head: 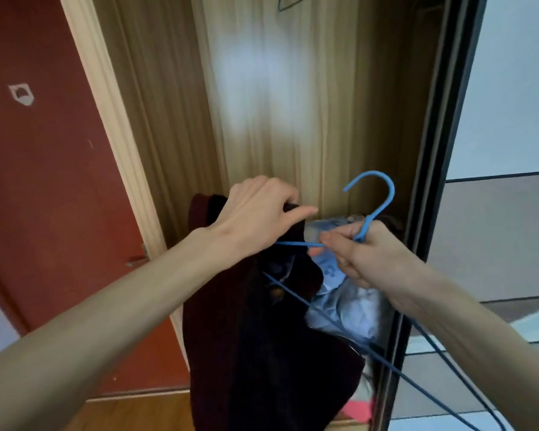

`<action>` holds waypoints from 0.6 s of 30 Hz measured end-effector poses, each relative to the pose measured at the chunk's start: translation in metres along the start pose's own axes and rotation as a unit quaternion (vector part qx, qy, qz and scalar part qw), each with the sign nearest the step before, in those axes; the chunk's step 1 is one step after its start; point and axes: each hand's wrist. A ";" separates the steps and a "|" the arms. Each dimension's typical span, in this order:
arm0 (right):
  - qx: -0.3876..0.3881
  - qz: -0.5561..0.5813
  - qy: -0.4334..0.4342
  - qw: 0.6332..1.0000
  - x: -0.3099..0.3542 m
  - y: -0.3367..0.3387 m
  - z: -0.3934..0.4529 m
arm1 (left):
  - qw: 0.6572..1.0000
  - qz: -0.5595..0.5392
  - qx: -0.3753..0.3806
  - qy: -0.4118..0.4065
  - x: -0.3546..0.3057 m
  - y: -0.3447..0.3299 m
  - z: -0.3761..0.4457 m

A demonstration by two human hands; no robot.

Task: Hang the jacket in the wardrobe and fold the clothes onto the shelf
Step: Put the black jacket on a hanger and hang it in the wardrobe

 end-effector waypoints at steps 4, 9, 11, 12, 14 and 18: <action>-0.005 0.045 0.013 0.999 -0.016 -0.010 0.008 | 0.996 0.051 0.024 -0.062 -0.013 -0.010 -0.003; 0.011 0.113 0.023 0.993 -0.028 0.009 0.012 | 0.996 0.060 0.014 -0.070 -0.013 -0.019 -0.011; 0.024 0.122 0.046 0.991 -0.030 0.017 0.013 | 0.994 0.051 0.015 -0.099 -0.015 -0.020 -0.014; 0.032 0.127 0.057 0.990 -0.030 0.020 0.015 | 0.993 0.048 0.022 -0.109 -0.017 -0.020 -0.014; 0.044 0.128 0.072 0.988 -0.031 0.024 0.018 | 0.990 0.063 0.044 -0.121 -0.018 -0.022 -0.013; 0.076 0.130 0.084 0.985 -0.032 0.031 0.022 | 0.982 0.109 0.078 -0.136 -0.011 -0.021 -0.004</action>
Point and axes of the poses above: each hand's wrist, its own z-axis towards the middle knuckle, its own y-axis out of the back of the hand, x = y × z, and after that the axes turned 4 degrees about x, right-handed
